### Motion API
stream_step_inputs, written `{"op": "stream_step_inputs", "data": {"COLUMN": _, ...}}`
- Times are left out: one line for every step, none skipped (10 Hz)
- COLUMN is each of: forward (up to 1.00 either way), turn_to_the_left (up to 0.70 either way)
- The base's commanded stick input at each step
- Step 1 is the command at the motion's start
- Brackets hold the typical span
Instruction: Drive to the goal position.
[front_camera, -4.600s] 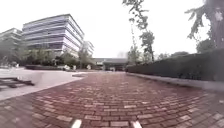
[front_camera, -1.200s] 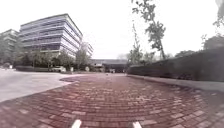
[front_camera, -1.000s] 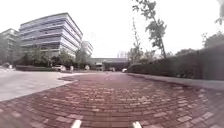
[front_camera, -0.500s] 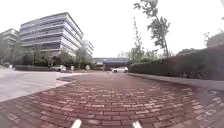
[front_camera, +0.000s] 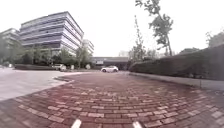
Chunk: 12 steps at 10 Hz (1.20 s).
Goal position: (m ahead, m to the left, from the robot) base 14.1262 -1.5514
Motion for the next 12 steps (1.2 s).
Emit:
{"op": "stream_step_inputs", "data": {"forward": 0.7, "turn_to_the_left": 0.0}}
{"op": "stream_step_inputs", "data": {"forward": 0.7, "turn_to_the_left": 0.0}}
{"op": "stream_step_inputs", "data": {"forward": 0.7, "turn_to_the_left": 0.0}}
{"op": "stream_step_inputs", "data": {"forward": 0.7, "turn_to_the_left": 0.0}}
{"op": "stream_step_inputs", "data": {"forward": 0.7, "turn_to_the_left": 0.0}}
{"op": "stream_step_inputs", "data": {"forward": 0.7, "turn_to_the_left": 0.0}}
{"op": "stream_step_inputs", "data": {"forward": 0.7, "turn_to_the_left": 0.0}}
{"op": "stream_step_inputs", "data": {"forward": 0.7, "turn_to_the_left": 0.0}}
{"op": "stream_step_inputs", "data": {"forward": 0.7, "turn_to_the_left": 0.0}}
{"op": "stream_step_inputs", "data": {"forward": 0.7, "turn_to_the_left": 0.0}}
{"op": "stream_step_inputs", "data": {"forward": 0.7, "turn_to_the_left": 0.0}}
{"op": "stream_step_inputs", "data": {"forward": 0.7, "turn_to_the_left": 0.0}}
